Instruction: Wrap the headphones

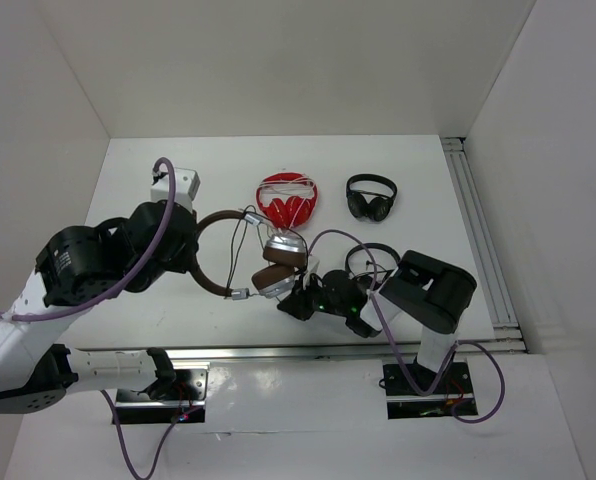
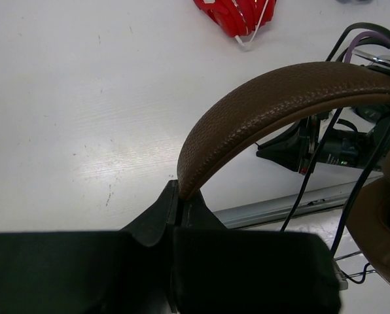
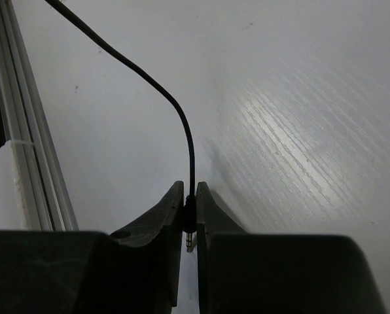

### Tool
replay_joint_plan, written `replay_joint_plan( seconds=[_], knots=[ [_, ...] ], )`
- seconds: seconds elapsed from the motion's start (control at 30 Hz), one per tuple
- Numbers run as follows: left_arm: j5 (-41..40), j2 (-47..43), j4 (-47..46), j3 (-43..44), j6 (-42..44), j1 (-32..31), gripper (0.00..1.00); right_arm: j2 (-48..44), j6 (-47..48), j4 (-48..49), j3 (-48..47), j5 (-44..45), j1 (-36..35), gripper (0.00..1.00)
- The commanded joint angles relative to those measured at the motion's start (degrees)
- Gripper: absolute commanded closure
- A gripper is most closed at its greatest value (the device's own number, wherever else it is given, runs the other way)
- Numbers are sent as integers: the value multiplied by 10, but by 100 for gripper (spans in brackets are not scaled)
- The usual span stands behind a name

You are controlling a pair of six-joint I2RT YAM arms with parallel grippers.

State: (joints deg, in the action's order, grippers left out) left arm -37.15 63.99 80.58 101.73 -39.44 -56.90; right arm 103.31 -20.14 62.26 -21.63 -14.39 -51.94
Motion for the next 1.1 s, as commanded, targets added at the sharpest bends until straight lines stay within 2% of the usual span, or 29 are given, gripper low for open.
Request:
replay_joint_plan(
  seconds=[0.0,0.13,0.2,0.37,0.53,0.73,0.8,0.93,1.07],
  knots=[
    [1,-4,-41,4,-14,3,100,13,-3,-1,11,36,-9,98],
    [-16,-10,-46,-18,-21,3,100,-2,-9,-37,-8,94,-31,100],
    [-31,-3,-46,-18,-41,8,100,-20,-9,-88,-23,128,-59,100],
    [-73,17,-56,4,-56,45,100,-97,-45,-142,-7,264,-130,100],
    [-7,75,-114,26,-25,129,100,-132,-69,-247,-27,390,-228,100],
    [81,93,-194,1,-24,194,100,-123,-77,-395,-158,448,-286,100],
    [75,93,-201,-13,-31,205,100,-123,-64,-446,-191,479,-319,100],
    [70,105,-216,-52,-37,250,100,-150,-58,-487,-228,486,-366,100],
    [82,110,-259,-111,-10,310,100,-171,-58,-535,-259,528,-417,100]
  ],
)
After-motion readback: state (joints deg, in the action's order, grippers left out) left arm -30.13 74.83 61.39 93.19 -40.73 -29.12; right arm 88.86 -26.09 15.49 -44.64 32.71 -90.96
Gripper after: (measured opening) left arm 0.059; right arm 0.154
